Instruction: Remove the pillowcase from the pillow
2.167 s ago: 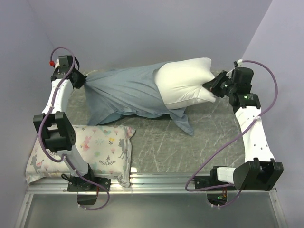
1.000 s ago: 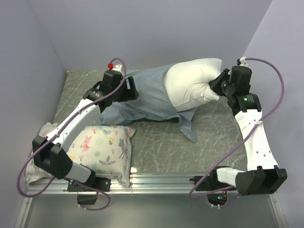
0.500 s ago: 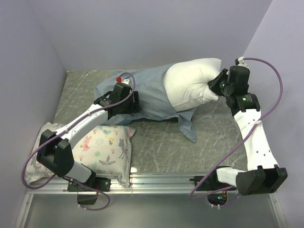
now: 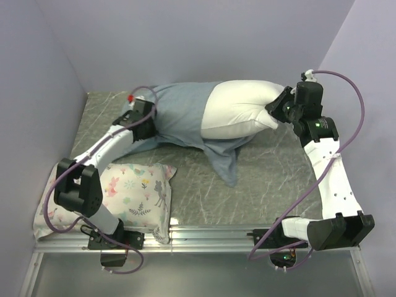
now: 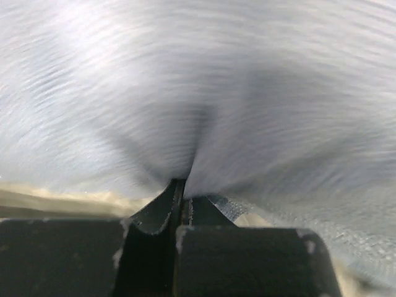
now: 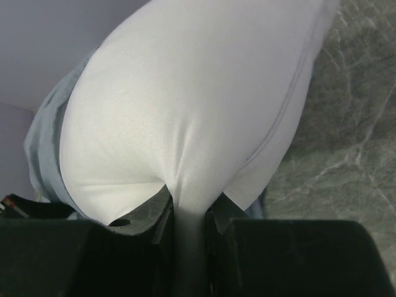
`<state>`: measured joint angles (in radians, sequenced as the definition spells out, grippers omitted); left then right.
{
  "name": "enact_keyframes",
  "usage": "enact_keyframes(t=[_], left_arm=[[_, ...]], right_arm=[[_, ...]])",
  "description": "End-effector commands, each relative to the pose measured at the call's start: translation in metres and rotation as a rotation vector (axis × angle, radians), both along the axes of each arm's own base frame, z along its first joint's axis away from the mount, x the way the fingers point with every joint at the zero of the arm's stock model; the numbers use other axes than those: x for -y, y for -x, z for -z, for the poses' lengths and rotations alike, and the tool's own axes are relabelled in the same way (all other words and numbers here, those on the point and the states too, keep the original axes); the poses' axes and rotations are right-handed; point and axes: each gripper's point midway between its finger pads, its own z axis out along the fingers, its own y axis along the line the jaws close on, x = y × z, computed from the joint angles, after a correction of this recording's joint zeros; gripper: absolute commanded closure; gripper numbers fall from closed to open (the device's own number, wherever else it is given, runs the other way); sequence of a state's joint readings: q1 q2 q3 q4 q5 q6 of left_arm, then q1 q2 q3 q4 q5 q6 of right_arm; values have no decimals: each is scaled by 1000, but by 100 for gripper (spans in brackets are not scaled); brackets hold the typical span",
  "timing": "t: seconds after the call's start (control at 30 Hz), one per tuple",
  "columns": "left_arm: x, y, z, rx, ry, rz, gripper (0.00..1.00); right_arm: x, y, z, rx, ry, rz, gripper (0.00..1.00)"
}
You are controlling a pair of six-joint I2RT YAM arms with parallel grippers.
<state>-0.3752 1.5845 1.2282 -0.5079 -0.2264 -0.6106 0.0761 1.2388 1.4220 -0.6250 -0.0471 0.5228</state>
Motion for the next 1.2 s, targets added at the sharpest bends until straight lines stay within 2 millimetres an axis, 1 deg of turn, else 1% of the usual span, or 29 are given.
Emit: enact_keyframes(t=[0.0, 0.03, 0.1, 0.13, 0.17, 0.2, 0.23, 0.3, 0.33, 0.37, 0.4, 0.43, 0.5, 0.57, 0.6, 0.67, 0.73, 0.77, 0.8, 0.83, 0.87, 0.93, 0.97, 1.0, 1.1, 1.13, 1.17], left_arm=[[-109, -18, -37, 85, -139, -309, 100], [-138, -19, -38, 84, -129, -395, 100], [-157, -24, -35, 90, -74, -467, 100], [-178, -25, -35, 92, -76, -528, 100], [-190, -25, -33, 89, -73, -578, 100], [-198, -26, -26, 72, -71, -598, 100], [-214, -26, -27, 74, -72, -643, 100], [-230, -26, -23, 74, -65, -691, 100], [-247, -23, -20, 68, -58, -730, 100], [-254, -22, -18, 67, -45, -752, 100], [-259, -22, -13, 53, -25, -760, 100], [-264, -23, -11, 48, 6, -763, 100], [-266, -26, -8, 39, 10, -760, 100], [-267, -29, -11, 46, 6, -759, 100], [-268, -29, -11, 48, -1, -760, 100], [-272, -28, -14, 48, -22, -769, 100], [-276, -28, -12, 44, -24, -775, 100], [-277, -27, -11, 45, -18, -783, 100], [-278, -28, -9, 40, -13, -784, 100], [-281, -27, -7, 37, -8, -792, 100], [-282, -26, -5, 31, -7, -798, 100], [-286, -26, -3, 28, -18, -815, 100], [-287, -25, -1, 26, -18, -823, 100], [-290, -25, 0, 26, -20, -833, 100], [-299, -23, 2, 24, -10, -869, 100], [-298, -24, 1, 30, 4, -863, 100], [-298, -25, 0, 38, 15, -864, 100]], right_arm=[[26, -10, -90, 270, 33, 100, 100], [27, -10, -91, 272, 28, 102, 100], [27, -9, -97, 282, 19, 100, 100], [26, -10, -97, 280, 14, 97, 100], [26, -10, -98, 280, 13, 95, 100], [28, -10, -98, 280, 14, 96, 100], [29, -8, -98, 282, 15, 99, 100], [35, -7, -96, 277, 22, 113, 100], [36, -6, -95, 277, 21, 115, 100], [36, -5, -95, 276, 20, 115, 100], [44, -5, -93, 277, 15, 123, 100], [45, -4, -95, 281, 2, 117, 100], [45, -3, -99, 295, -7, 113, 100], [42, -1, -103, 302, -17, 102, 100], [42, 0, -107, 313, -18, 104, 100], [45, 2, -111, 321, -14, 114, 100], [47, 2, -120, 333, -20, 115, 100], [52, 2, -124, 337, -24, 126, 100], [51, 5, -138, 360, -32, 115, 100], [51, 4, -144, 366, -37, 115, 100], [53, 9, -158, 390, -38, 121, 100], [54, 12, -170, 410, -41, 129, 100], [55, 18, -183, 435, -41, 131, 100], [57, 20, -188, 444, -41, 136, 100], [59, 24, -195, 455, -37, 143, 100], [56, 27, -195, 459, -40, 131, 100], [55, 20, -181, 436, -48, 122, 100]])
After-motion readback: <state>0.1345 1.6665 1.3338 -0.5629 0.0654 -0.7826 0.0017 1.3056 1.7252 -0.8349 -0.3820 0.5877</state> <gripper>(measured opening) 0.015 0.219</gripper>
